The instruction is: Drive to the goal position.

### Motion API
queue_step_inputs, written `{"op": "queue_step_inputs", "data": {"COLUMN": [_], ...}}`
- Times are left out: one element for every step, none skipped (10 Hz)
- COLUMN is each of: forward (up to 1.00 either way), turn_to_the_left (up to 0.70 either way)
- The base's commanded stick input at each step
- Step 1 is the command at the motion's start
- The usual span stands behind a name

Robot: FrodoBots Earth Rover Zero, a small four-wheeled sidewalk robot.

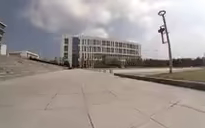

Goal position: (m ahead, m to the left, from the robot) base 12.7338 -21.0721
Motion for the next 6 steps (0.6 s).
{"op": "queue_step_inputs", "data": {"forward": [0.70, 0.70, 0.70, 0.70, 0.70, 0.70], "turn_to_the_left": [0.00, 0.00, 0.00, 0.00, 0.00, 0.00]}}
